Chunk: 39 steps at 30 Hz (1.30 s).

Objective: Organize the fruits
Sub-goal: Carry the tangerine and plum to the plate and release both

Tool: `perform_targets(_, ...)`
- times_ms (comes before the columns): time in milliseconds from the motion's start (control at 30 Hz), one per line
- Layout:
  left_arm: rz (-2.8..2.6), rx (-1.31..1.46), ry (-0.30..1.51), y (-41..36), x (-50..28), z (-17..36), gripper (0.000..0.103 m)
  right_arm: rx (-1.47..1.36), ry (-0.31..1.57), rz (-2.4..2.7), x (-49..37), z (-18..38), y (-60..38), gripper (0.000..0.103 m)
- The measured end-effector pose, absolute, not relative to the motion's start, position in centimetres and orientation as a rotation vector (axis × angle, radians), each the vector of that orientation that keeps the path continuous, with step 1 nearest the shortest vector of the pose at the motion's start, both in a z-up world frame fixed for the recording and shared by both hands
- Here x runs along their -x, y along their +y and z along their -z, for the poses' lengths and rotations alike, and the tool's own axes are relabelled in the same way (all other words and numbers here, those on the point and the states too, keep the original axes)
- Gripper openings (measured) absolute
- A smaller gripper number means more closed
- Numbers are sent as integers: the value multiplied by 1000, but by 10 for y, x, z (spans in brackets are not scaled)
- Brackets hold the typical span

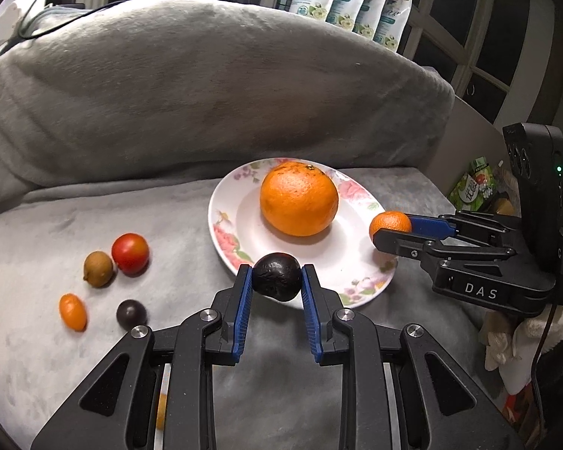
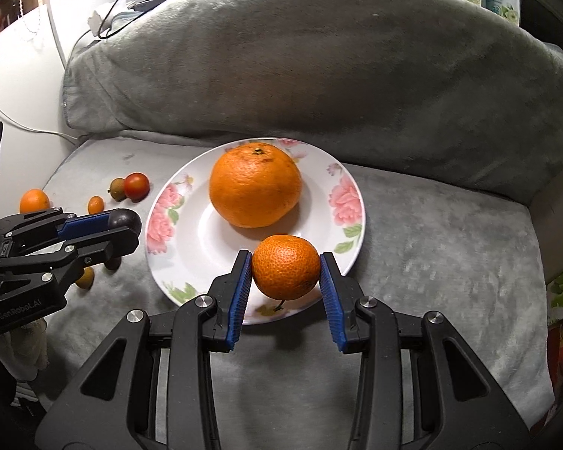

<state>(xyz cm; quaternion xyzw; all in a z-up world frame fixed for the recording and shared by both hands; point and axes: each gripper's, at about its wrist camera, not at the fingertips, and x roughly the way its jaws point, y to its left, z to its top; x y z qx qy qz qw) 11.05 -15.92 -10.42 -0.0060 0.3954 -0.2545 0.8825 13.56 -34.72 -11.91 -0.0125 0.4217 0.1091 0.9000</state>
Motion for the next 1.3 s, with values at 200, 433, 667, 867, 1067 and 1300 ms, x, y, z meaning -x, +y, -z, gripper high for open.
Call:
perform_targets(200, 537, -1, 830, -167, -115, 106, 24, 23, 878, -222, -140, 121, -351, 38)
perform_targets(433, 541, -12, 836, -171, -116, 108, 24, 15, 881, -224, -142, 122, -352, 38)
perform_targets(667, 541, -15, 836, -174, -118, 108, 25, 15, 881, -219, -142, 123, -352, 38)
perform_targets(867, 544, -20, 833, -175, -118, 108, 25, 6, 880, -216, -141, 124, -354, 39)
perform_targets(1067, 550, -24, 826, -175, -118, 107, 44, -11, 858, -201, -140, 119, -358, 57)
perform_targets(1300, 544, -28, 817, -172, -115, 105, 65, -27, 831, -172, -137, 111, -364, 76)
